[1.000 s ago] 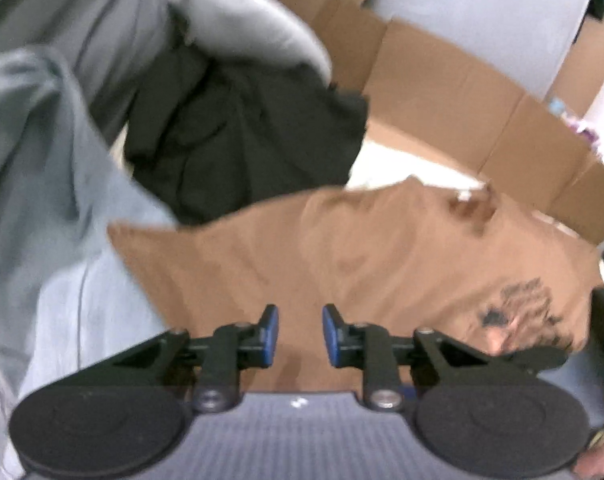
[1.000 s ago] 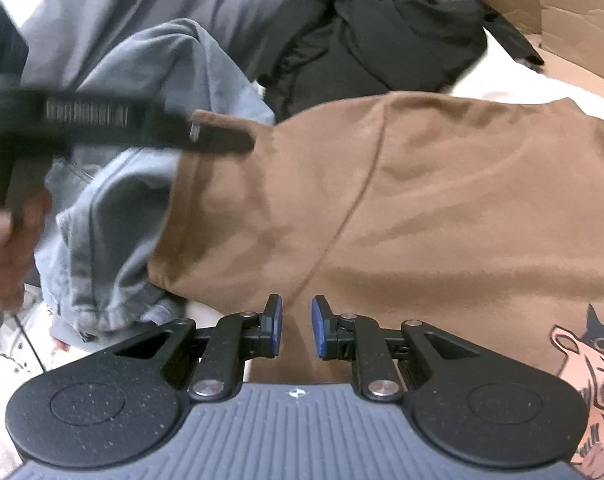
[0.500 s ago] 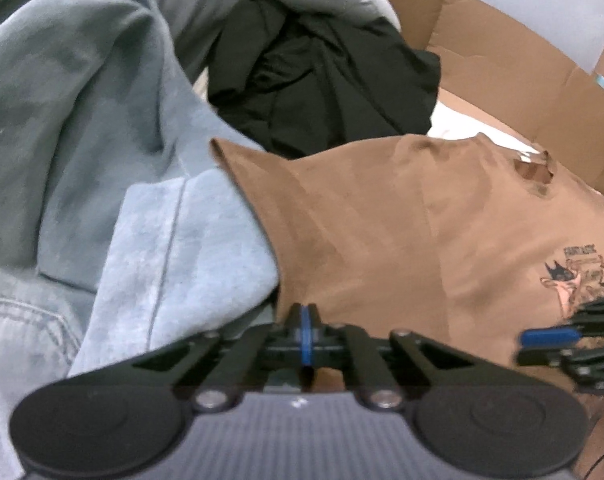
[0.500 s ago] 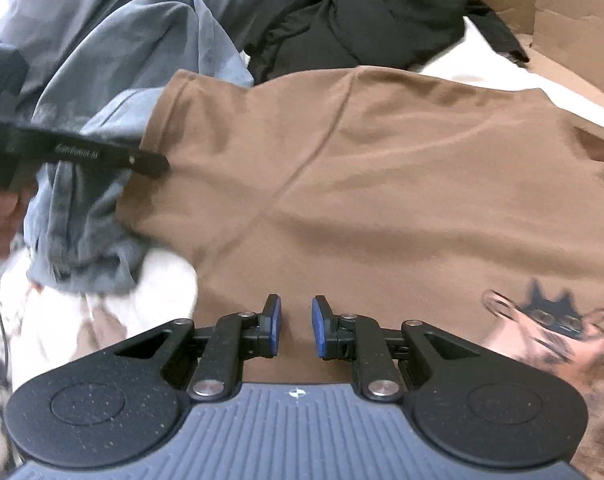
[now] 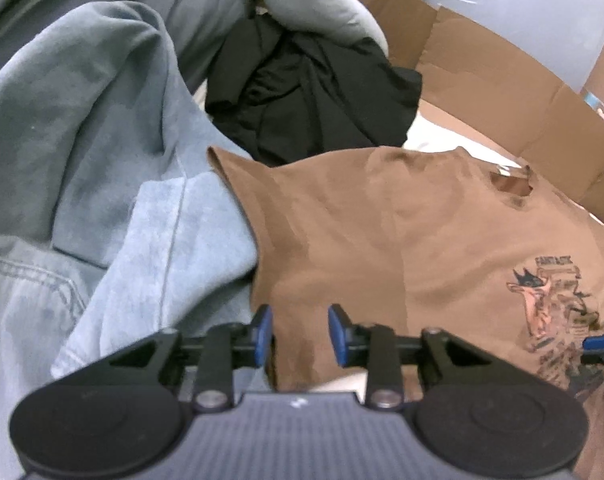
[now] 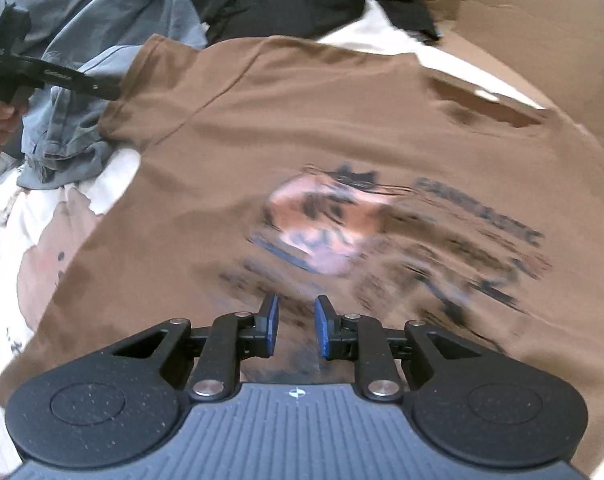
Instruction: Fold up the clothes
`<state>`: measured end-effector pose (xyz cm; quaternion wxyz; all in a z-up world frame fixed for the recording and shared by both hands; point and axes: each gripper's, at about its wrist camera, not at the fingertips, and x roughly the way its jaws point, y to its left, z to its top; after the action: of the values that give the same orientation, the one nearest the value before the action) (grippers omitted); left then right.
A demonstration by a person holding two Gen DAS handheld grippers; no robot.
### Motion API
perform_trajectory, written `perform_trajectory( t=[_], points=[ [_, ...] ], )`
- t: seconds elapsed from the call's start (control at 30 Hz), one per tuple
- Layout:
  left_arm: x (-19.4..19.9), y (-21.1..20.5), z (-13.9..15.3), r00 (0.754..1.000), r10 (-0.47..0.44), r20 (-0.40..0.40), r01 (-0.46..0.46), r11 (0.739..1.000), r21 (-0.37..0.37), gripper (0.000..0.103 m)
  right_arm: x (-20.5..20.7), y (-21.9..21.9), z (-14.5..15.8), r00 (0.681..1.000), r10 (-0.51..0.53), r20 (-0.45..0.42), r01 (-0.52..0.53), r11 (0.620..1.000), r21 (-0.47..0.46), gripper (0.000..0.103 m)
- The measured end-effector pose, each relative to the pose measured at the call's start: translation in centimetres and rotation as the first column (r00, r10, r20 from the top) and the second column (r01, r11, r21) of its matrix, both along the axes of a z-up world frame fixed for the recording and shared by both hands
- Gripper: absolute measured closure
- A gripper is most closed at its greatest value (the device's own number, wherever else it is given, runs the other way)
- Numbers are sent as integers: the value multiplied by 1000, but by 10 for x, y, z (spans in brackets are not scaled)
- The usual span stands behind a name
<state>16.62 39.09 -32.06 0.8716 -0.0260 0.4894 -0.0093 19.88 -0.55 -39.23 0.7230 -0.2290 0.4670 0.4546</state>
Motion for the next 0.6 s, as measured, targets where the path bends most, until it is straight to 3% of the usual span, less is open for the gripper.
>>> perform_trajectory(
  t=[0.6],
  points=[
    [-64, -67, 13, 997, 17, -72, -19, 999, -27, 61, 18, -143, 72, 971, -230, 72, 228, 973, 32, 82]
  ],
)
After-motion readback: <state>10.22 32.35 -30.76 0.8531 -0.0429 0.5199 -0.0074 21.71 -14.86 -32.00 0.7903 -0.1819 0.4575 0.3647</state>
